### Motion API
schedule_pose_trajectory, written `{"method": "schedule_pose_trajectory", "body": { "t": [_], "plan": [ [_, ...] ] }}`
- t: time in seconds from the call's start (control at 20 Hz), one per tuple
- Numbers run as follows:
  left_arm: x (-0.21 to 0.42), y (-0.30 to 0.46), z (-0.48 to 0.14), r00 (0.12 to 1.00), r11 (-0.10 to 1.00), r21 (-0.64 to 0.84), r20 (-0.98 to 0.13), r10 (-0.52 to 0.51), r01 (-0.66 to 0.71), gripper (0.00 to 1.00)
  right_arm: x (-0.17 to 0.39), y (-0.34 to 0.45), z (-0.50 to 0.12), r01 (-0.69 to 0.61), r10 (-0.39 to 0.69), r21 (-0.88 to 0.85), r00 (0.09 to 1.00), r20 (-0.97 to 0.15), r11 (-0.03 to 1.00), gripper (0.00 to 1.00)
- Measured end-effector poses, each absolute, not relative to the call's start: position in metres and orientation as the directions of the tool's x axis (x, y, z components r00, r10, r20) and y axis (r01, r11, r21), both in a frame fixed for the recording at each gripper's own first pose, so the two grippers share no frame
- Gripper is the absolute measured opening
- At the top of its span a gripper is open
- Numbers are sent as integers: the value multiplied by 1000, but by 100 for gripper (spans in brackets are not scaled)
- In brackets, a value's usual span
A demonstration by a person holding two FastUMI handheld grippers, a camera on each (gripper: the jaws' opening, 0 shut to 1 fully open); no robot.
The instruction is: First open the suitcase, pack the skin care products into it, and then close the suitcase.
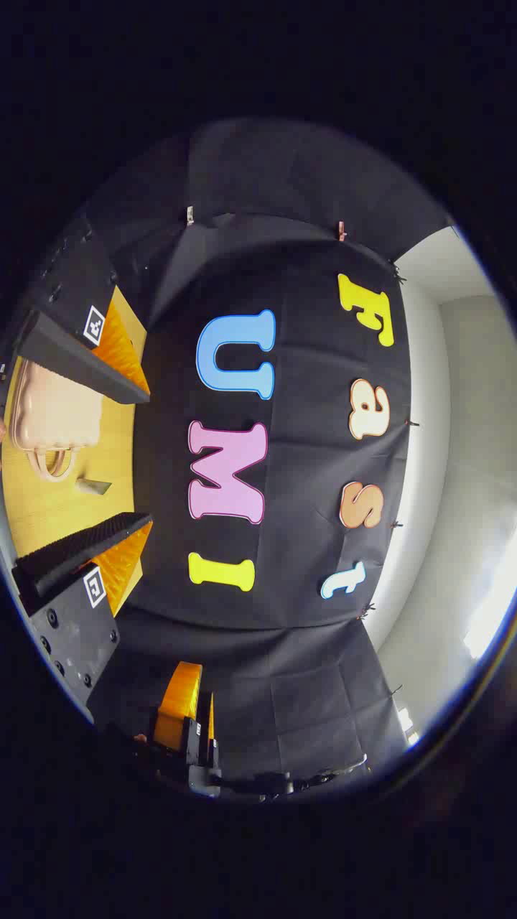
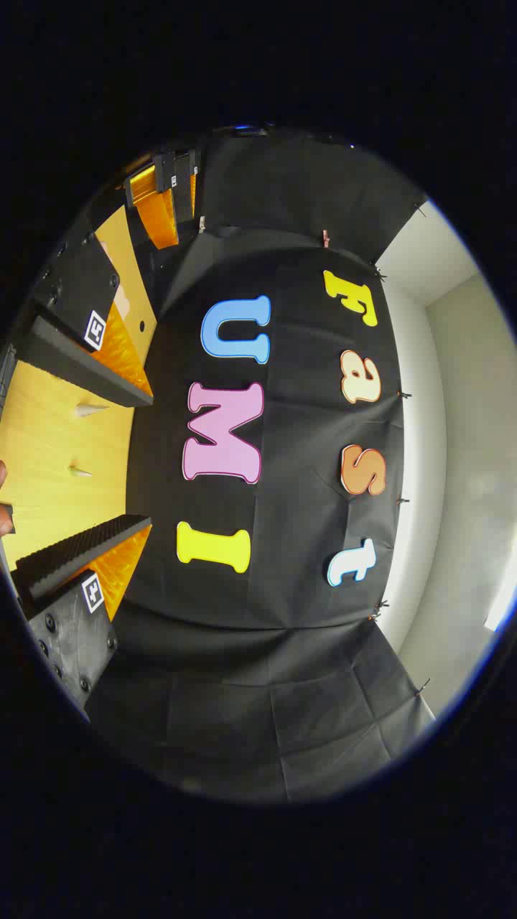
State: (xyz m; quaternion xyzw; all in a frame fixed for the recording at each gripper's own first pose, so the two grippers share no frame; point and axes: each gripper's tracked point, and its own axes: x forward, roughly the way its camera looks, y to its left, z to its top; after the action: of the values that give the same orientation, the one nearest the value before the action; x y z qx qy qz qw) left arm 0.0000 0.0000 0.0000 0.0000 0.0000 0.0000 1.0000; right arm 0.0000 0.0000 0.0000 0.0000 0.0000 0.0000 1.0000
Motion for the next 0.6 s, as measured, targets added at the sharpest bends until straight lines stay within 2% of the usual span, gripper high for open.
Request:
{"method": "schedule_pose_trajectory", "body": {
  "t": [0.05,0.1,0.3,0.35,0.6],
  "plan": [
    [1,1,-1,1000,1000,1,-3,0,0,95,4,2,1,-4,4,5,1000,1,1000,94],
    [3,2,-5,1000,1000,4,-9,0,0,95,6,3,4,-6,6,5,1000,6,1000,96],
    [12,-4,-10,999,1000,13,-30,-21,21,95,12,1,7,4,-4,-24,1000,17,1000,94],
    [14,-6,-7,999,1000,8,-28,-29,29,95,14,0,8,7,-7,-26,1000,17,1000,98],
    [28,-15,-3,998,998,3,-19,-64,64,95,18,-7,9,31,-31,-15,999,15,999,98]
  ]
}}
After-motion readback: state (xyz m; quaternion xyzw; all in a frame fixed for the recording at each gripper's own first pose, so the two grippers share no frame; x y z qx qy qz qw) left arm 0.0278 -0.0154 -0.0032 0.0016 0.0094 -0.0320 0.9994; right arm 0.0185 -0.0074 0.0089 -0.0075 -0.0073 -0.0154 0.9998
